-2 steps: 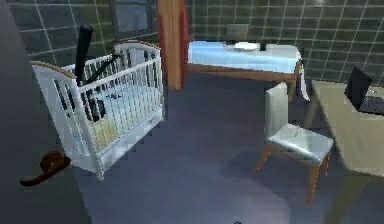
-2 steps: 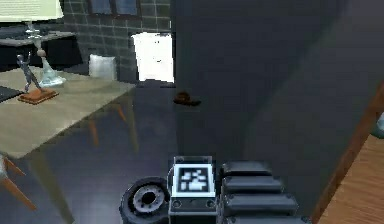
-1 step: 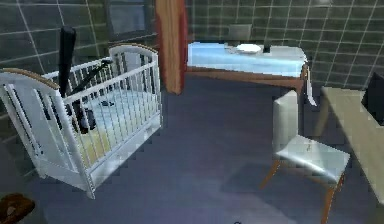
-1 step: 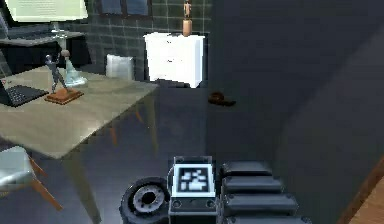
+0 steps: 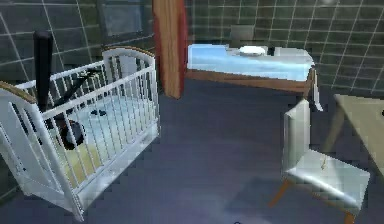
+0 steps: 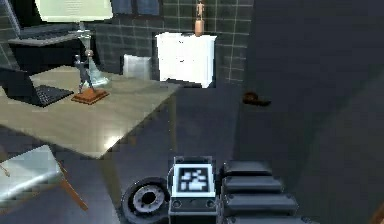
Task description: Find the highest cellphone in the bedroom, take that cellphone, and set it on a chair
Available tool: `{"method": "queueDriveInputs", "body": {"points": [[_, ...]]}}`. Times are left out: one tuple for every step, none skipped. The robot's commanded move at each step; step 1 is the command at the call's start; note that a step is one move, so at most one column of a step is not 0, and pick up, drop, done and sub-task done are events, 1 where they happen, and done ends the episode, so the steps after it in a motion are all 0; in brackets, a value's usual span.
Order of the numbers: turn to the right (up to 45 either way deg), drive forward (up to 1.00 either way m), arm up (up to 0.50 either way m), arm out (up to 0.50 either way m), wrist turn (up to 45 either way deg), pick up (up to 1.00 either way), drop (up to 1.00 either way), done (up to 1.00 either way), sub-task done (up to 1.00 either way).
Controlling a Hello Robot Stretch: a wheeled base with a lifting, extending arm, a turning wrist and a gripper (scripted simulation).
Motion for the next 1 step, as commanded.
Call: {"method": "queueDriveInputs", "body": {"points": [[45.0, 0.00, 0.00, 0.00, 0.0, 0.00, 0.00, 0.00, 0.00]]}}
